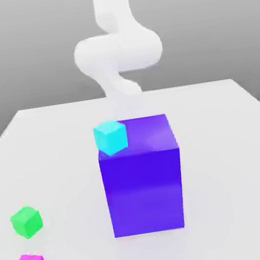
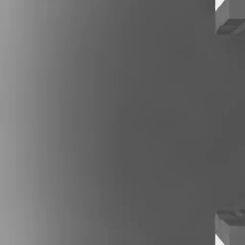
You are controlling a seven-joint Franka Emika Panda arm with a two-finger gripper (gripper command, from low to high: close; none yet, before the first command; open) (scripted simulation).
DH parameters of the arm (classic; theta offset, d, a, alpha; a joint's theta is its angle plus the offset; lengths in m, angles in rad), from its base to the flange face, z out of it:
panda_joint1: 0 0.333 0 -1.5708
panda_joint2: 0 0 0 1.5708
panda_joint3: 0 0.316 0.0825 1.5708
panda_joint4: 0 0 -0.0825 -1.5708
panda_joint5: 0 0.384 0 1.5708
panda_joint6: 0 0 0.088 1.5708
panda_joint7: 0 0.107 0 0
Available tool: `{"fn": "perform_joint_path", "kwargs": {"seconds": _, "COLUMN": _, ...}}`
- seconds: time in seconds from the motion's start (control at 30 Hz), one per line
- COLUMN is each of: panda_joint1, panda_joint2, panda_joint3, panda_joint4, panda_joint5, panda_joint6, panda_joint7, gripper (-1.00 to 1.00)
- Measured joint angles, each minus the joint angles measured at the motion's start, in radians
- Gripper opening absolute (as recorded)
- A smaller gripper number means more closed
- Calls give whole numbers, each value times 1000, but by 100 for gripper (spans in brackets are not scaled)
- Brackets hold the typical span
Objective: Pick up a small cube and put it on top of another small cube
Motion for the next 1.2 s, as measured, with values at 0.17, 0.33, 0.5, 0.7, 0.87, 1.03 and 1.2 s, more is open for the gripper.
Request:
{"fn": "perform_joint_path", "kwargs": {"seconds": 0.17, "panda_joint1": 19, "panda_joint2": 186, "panda_joint3": -90, "panda_joint4": -2, "panda_joint5": 50, "panda_joint6": 53, "panda_joint7": -79, "gripper": 0}}
{"fn": "perform_joint_path", "kwargs": {"seconds": 0.33, "panda_joint1": 24, "panda_joint2": 367, "panda_joint3": -167, "panda_joint4": -5, "panda_joint5": 111, "panda_joint6": 104, "panda_joint7": -164, "gripper": 0}}
{"fn": "perform_joint_path", "kwargs": {"seconds": 0.5, "panda_joint1": 14, "panda_joint2": 550, "panda_joint3": -228, "panda_joint4": -6, "panda_joint5": 178, "panda_joint6": 154, "panda_joint7": -254, "gripper": 0}}
{"fn": "perform_joint_path", "kwargs": {"seconds": 0.7, "panda_joint1": -47, "panda_joint2": 767, "panda_joint3": -261, "panda_joint4": -9, "panda_joint5": 244, "panda_joint6": 216, "panda_joint7": -350, "gripper": 0}}
{"fn": "perform_joint_path", "kwargs": {"seconds": 0.87, "panda_joint1": -92, "panda_joint2": 939, "panda_joint3": -280, "panda_joint4": -13, "panda_joint5": 259, "panda_joint6": 273, "panda_joint7": -404, "gripper": 0}}
{"fn": "perform_joint_path", "kwargs": {"seconds": 1.03, "panda_joint1": -144, "panda_joint2": 1107, "panda_joint3": -282, "panda_joint4": -8, "panda_joint5": 271, "panda_joint6": 352, "panda_joint7": -446, "gripper": 0}}
{"fn": "perform_joint_path", "kwargs": {"seconds": 1.2, "panda_joint1": -189, "panda_joint2": 1217, "panda_joint3": -228, "panda_joint4": 18, "panda_joint5": 334, "panda_joint6": 430, "panda_joint7": -494, "gripper": -100}}
